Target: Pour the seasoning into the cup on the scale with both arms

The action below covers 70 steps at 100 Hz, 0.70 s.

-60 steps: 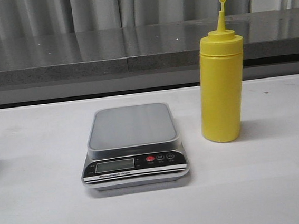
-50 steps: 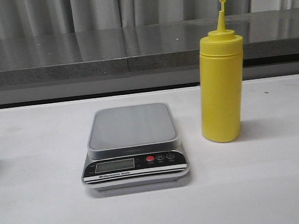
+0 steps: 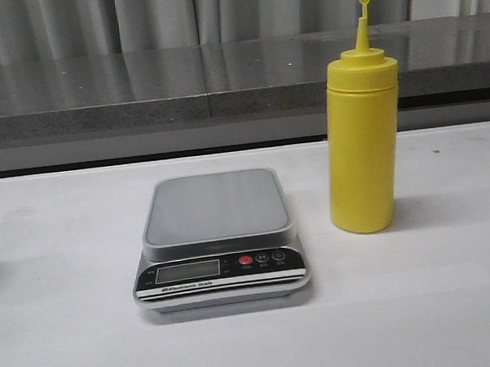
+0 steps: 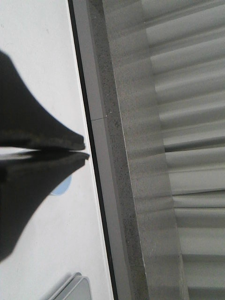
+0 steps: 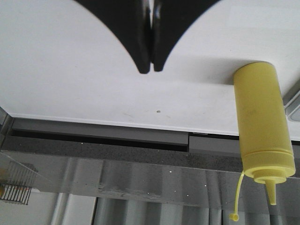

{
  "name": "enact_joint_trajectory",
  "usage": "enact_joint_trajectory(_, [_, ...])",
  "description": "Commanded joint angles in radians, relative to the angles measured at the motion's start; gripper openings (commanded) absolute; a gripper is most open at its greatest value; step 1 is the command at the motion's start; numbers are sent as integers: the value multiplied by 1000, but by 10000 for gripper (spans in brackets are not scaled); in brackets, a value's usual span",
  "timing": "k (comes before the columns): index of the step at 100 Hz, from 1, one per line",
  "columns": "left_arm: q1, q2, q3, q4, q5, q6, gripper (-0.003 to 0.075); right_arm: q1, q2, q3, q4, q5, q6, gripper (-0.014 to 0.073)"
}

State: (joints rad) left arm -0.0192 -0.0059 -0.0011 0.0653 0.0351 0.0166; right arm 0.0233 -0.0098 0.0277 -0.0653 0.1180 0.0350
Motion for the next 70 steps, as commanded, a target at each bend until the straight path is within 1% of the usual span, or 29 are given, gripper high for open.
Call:
enact_joint_trajectory(1, [2,-27,-38,-29,-51,-6,-18,-5,-16,1,-10,-74,-3,-67])
enact_joint_trajectory(14, [2,26,-140,-58,52,-6,-18,-5,-16,1,-10,-74,-3,-67])
enact_joint_trajectory(24, [2,108,-234,-73,98,-6,-18,-5,-16,1,-10,-74,-3,-67])
enact_joint_trajectory(44, [2,335,-447,-76,160,-17,-18,-5,-16,1,-10,-74,-3,-67])
enact_joint_trajectory(58, [2,493,-585,-77,250,-17,-18,-5,-16,1,-10,-74,-3,-67])
enact_joint_trajectory(70, [2,629,-685,-86,360,-17,-18,-5,-16,1,-10,-74,-3,-67])
